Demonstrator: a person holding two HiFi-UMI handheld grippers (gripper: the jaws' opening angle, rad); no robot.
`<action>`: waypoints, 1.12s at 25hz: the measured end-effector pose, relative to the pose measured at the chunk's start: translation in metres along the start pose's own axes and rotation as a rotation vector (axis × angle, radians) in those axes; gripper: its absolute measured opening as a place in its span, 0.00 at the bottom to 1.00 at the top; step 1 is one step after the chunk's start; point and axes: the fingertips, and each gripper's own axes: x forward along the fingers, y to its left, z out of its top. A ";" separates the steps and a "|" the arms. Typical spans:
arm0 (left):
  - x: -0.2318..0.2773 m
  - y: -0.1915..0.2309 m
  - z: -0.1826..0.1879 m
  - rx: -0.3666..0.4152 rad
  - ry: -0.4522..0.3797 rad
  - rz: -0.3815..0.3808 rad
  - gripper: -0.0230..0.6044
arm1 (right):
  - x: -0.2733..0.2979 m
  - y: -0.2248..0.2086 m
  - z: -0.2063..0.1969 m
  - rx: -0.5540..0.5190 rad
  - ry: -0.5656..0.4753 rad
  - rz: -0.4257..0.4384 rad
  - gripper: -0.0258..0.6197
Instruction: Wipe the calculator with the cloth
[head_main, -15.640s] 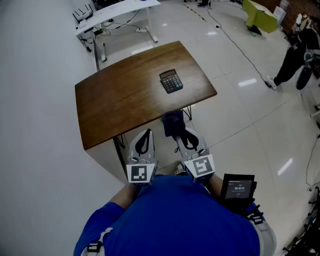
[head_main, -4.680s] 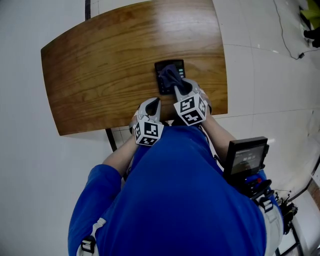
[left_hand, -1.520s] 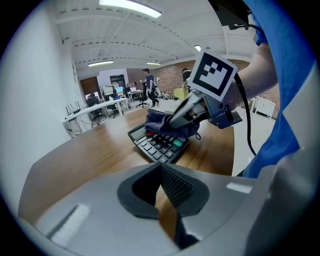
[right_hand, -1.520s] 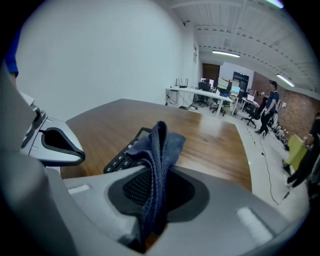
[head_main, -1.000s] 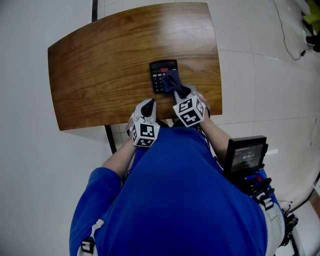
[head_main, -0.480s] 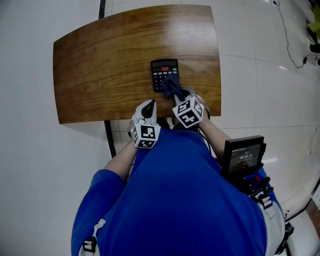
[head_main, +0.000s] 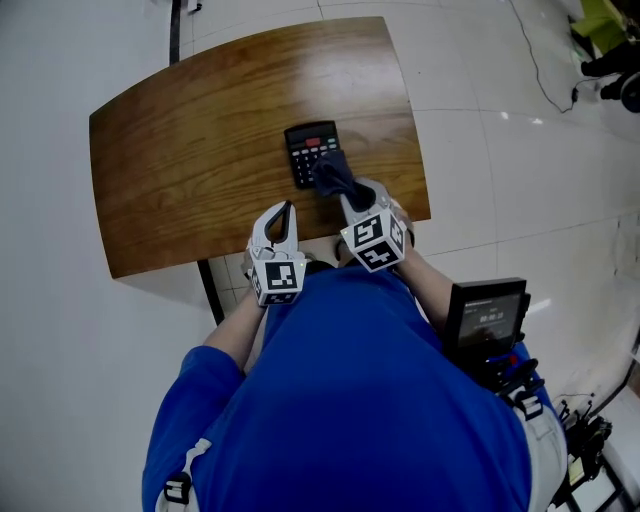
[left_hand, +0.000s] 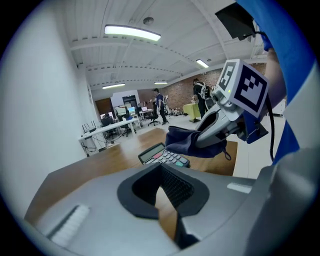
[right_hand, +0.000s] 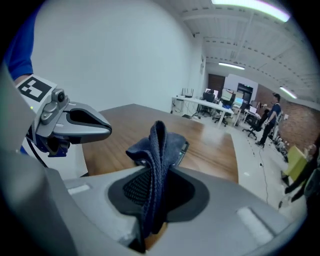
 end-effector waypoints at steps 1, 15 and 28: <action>-0.006 0.001 0.003 -0.003 -0.022 -0.003 0.05 | -0.009 0.003 0.003 0.007 -0.016 -0.024 0.14; -0.099 0.002 0.038 -0.064 -0.237 -0.067 0.05 | -0.117 0.074 0.035 0.107 -0.267 -0.182 0.14; -0.167 -0.009 0.069 -0.089 -0.320 -0.043 0.05 | -0.207 0.098 0.040 0.140 -0.403 -0.217 0.14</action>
